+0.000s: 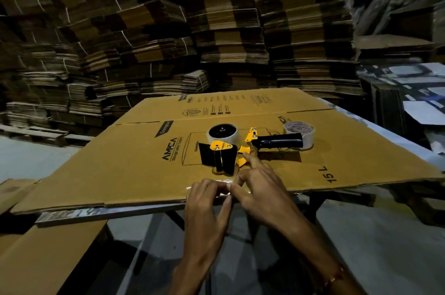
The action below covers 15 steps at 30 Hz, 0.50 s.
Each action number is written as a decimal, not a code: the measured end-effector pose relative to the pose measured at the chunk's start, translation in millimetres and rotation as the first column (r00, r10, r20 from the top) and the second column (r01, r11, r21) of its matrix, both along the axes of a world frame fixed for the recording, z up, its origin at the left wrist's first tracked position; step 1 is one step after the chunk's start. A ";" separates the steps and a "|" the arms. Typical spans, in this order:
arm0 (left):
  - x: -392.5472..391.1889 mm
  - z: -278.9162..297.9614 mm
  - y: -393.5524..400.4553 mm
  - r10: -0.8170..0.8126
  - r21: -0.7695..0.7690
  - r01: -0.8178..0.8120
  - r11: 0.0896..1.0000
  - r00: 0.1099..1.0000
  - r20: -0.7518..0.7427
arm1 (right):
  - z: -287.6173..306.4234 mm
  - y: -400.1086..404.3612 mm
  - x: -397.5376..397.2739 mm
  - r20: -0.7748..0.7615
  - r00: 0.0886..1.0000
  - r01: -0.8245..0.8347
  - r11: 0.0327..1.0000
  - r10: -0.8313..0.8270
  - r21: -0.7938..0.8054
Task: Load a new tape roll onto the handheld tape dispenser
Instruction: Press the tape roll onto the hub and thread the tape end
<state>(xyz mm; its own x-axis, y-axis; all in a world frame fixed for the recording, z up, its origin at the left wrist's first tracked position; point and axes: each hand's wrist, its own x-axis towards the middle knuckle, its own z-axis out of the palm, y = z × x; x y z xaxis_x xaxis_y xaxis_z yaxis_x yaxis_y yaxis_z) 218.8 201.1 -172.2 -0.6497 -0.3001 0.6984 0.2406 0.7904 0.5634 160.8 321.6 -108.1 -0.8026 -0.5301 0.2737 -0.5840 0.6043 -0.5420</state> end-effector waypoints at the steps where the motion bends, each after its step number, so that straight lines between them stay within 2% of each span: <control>1: 1.6 1.5 -1.5 -0.007 0.002 0.007 1.000 1.000 -0.006 | -0.1 -0.9 0.3 0.000 1.000 0.001 1.000 -0.001 0.001; 8: 2.7 4.6 -11.5 0.025 0.023 -0.025 0.999 1.000 -0.010 | 2.5 -9.1 1.9 -0.030 0.999 -0.026 0.998 0.027 0.056; 15: -0.3 6.7 -15.6 0.027 0.241 -0.019 0.970 0.999 -0.029 | 4.7 -16.4 5.0 -0.035 0.999 -0.002 0.997 0.005 0.079</control>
<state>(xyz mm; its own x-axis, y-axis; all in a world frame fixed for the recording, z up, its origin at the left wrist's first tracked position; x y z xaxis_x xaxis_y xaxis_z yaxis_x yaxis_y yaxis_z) 218.6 185.5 -165.5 -0.6191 -0.4765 0.6242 0.2453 0.6378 0.7301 165.8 305.2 -103.4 -0.7913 -0.5539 0.2588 -0.6040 0.6424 -0.4718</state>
